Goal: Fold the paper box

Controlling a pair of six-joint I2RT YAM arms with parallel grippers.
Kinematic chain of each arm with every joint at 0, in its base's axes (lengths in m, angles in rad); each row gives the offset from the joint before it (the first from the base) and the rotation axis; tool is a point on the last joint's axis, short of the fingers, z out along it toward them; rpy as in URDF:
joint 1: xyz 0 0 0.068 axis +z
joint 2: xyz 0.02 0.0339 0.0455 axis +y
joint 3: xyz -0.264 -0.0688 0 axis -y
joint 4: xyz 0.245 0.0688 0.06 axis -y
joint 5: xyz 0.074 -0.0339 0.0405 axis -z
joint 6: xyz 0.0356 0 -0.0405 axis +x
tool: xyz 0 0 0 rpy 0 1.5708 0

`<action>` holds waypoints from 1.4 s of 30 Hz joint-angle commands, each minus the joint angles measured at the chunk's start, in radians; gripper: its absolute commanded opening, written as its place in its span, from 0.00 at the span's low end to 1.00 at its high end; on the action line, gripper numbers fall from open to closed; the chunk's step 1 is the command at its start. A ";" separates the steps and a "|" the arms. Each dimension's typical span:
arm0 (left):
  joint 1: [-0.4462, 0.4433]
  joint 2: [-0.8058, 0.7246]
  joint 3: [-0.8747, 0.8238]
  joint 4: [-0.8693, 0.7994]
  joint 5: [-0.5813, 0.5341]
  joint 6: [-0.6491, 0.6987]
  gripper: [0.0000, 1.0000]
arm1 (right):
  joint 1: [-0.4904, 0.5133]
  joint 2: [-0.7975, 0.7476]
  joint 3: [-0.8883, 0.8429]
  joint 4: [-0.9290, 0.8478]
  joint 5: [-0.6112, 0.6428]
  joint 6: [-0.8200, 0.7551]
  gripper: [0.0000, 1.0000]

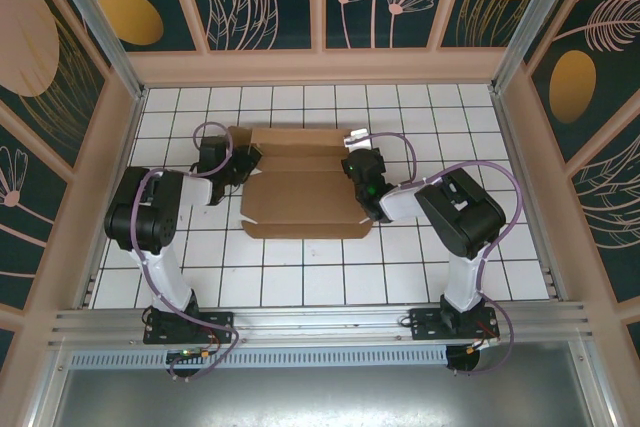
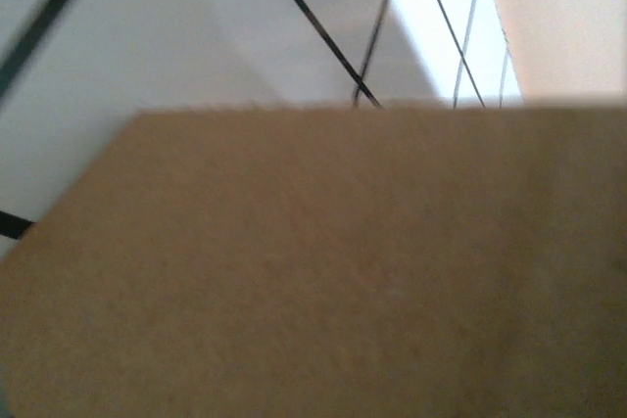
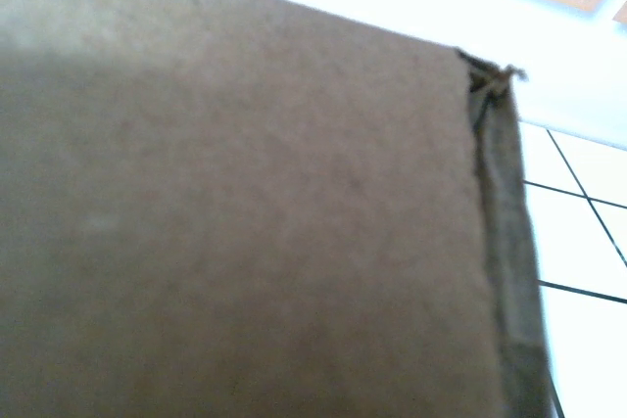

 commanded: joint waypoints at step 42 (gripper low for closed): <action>0.019 -0.413 -0.131 -0.306 -0.071 0.209 0.44 | -0.041 -0.014 0.020 -0.085 -0.020 -0.044 0.00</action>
